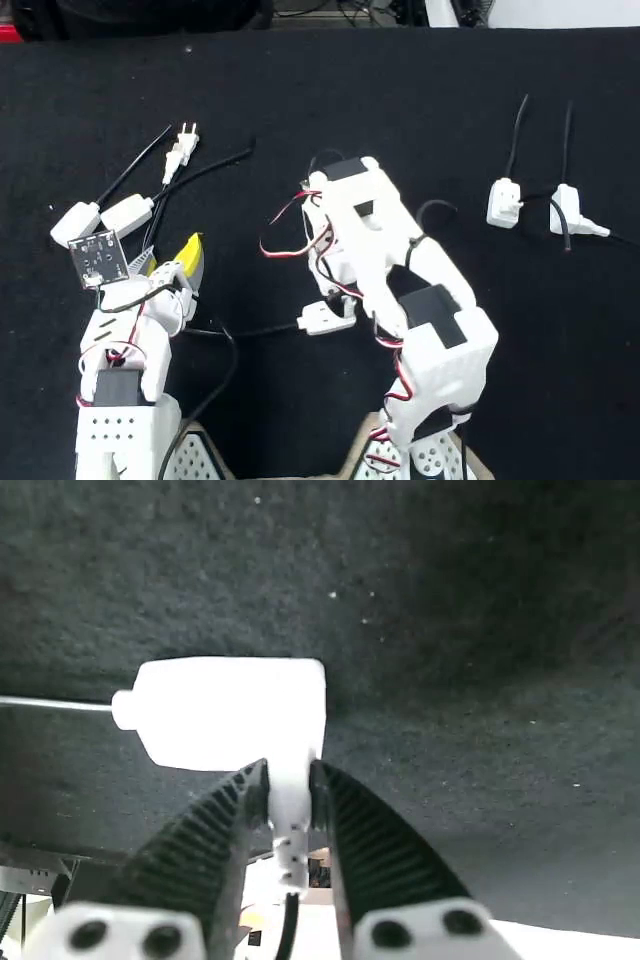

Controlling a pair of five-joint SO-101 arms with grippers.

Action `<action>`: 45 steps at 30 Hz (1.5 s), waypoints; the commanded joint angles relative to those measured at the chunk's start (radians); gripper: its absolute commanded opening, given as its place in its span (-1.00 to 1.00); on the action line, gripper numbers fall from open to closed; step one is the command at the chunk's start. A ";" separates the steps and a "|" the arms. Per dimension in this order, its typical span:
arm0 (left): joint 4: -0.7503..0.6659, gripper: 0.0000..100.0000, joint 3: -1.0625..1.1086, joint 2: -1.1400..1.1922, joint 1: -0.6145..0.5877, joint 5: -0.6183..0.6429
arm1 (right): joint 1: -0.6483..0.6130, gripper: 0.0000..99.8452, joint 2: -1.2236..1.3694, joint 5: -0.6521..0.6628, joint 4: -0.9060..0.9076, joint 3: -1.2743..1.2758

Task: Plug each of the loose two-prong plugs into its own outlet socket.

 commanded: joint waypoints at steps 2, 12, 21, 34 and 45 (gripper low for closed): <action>-0.005 -0.54 0.001 -0.006 0.008 0.005 | -0.032 -0.66 -0.036 0.061 0.002 -0.005; -0.009 -0.54 -0.001 -0.006 0.001 0.005 | -0.123 -0.37 -0.395 0.460 0.081 -0.088; -0.009 -0.54 -0.002 -0.006 -0.062 0.005 | -0.121 -0.37 -0.447 1.270 -0.026 0.213; -0.003 -0.54 -0.018 -0.006 -0.070 0.005 | -0.118 -0.52 -0.447 1.152 -0.692 0.664; -0.003 -0.54 -0.018 -0.006 -0.070 0.005 | 0.138 -0.98 -0.430 0.732 -0.546 0.285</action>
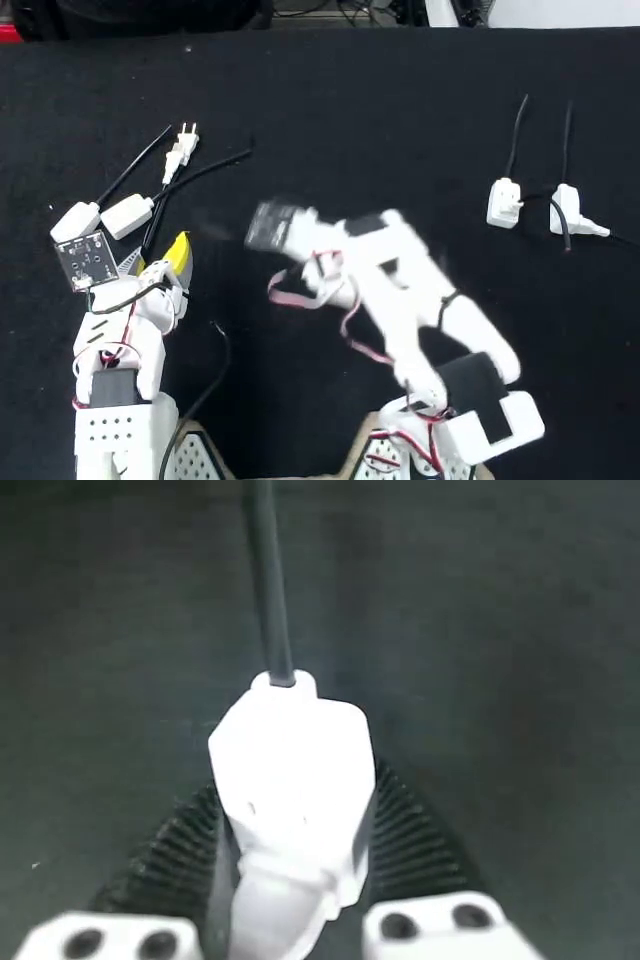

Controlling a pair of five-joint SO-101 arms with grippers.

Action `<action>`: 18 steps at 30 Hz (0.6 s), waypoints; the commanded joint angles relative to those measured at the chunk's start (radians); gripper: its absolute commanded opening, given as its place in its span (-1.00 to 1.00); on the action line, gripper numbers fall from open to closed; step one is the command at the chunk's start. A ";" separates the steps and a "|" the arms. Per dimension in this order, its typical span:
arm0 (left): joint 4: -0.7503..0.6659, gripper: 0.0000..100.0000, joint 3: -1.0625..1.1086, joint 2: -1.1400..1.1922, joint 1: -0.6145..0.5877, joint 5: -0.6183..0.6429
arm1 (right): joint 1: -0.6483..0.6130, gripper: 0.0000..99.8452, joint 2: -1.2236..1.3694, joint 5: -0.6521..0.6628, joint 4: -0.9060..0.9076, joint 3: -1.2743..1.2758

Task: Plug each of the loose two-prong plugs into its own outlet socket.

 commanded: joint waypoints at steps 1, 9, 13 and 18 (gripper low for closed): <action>-0.005 -0.54 -0.018 -0.006 -0.007 0.005 | 0.160 -0.98 0.021 -0.207 0.100 -0.251; -0.006 -0.54 -0.016 -0.006 -0.007 0.005 | 0.479 -0.98 0.429 -0.557 0.255 -0.792; -0.009 -0.54 -0.013 -0.006 -0.007 0.005 | 0.540 -0.98 0.679 -0.563 0.388 -1.104; -0.009 -0.54 -0.010 -0.006 -0.007 0.005 | 0.546 -0.96 0.951 -0.563 0.562 -1.494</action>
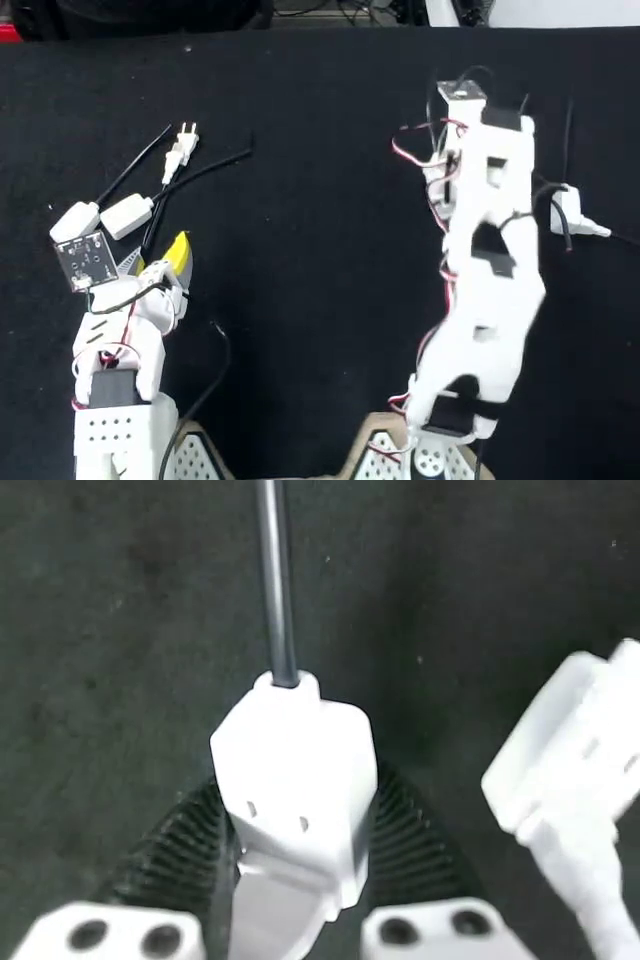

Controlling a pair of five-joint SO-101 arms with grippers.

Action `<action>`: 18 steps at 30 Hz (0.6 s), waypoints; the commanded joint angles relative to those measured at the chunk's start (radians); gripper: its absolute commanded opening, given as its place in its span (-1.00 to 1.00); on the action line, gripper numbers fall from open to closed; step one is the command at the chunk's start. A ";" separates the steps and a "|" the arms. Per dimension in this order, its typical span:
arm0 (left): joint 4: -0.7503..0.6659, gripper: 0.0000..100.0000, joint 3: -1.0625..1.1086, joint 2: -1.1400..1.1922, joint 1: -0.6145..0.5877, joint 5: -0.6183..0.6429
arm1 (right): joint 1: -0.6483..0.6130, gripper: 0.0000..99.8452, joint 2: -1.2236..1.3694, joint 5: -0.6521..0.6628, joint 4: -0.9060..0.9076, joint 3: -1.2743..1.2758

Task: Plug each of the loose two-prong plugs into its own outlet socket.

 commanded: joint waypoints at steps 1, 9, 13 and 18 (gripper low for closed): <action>-0.009 -0.54 -0.010 -0.006 -0.007 0.005 | 0.012 -0.91 0.145 -0.008 0.120 -0.351; -0.003 -0.54 -0.008 -0.006 -0.004 0.005 | -0.052 -0.46 0.378 -0.006 0.288 -0.966; -0.005 -0.54 -0.008 -0.006 -0.007 0.005 | -0.064 -0.46 0.366 -0.003 0.288 -1.101; -0.005 -0.54 -0.008 -0.006 -0.007 0.005 | -0.103 -0.46 0.272 -0.072 0.292 -1.099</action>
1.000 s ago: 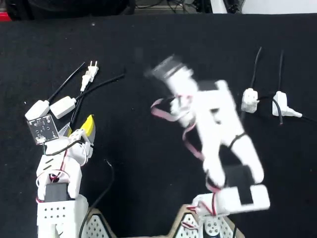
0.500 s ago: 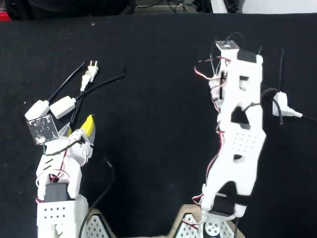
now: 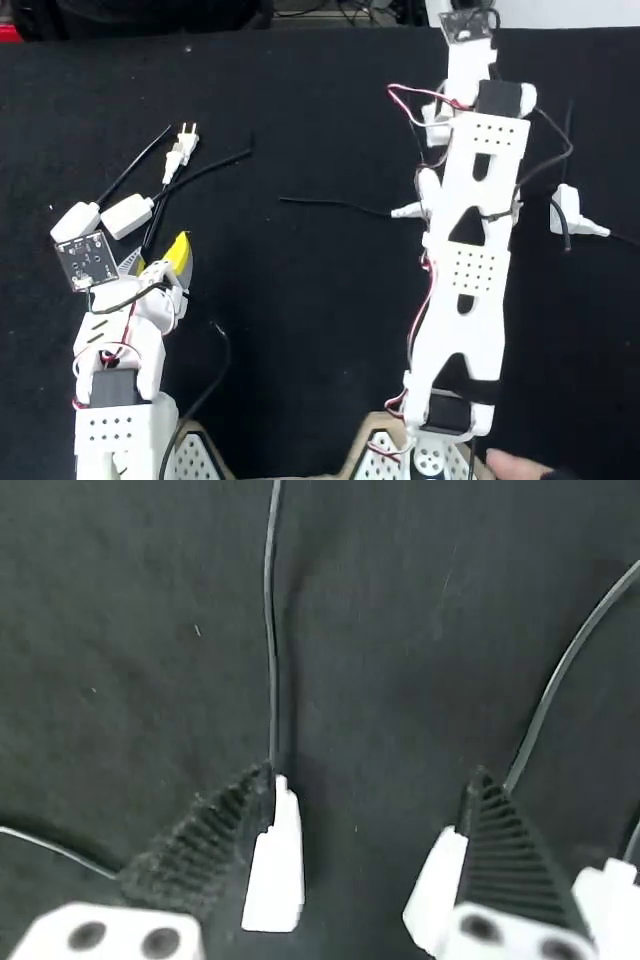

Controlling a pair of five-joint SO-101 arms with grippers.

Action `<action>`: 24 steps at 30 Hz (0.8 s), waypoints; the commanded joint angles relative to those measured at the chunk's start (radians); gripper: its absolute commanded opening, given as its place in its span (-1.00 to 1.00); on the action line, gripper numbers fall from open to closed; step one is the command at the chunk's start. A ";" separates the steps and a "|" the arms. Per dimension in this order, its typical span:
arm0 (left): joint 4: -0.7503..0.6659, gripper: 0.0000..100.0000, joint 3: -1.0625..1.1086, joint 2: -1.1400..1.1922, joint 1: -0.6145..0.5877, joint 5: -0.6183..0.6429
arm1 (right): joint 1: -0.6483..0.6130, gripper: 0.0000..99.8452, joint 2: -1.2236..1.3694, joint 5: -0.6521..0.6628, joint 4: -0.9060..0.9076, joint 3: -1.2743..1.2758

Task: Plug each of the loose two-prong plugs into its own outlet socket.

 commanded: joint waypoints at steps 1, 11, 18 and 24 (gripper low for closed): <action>-0.005 -0.54 -0.008 -0.006 -0.007 0.005 | -0.051 -0.46 -0.140 -0.077 0.035 -0.016; -0.003 -0.54 -0.007 -0.006 -0.007 0.005 | -0.244 -0.63 -0.581 -0.236 -0.026 0.693; -0.003 -0.54 0.002 -0.006 -0.007 0.005 | -0.345 -0.63 -0.759 -0.249 -0.140 1.086; -0.003 -0.54 0.007 -0.006 -0.007 0.005 | -0.417 -0.63 -0.992 -0.267 -0.417 1.577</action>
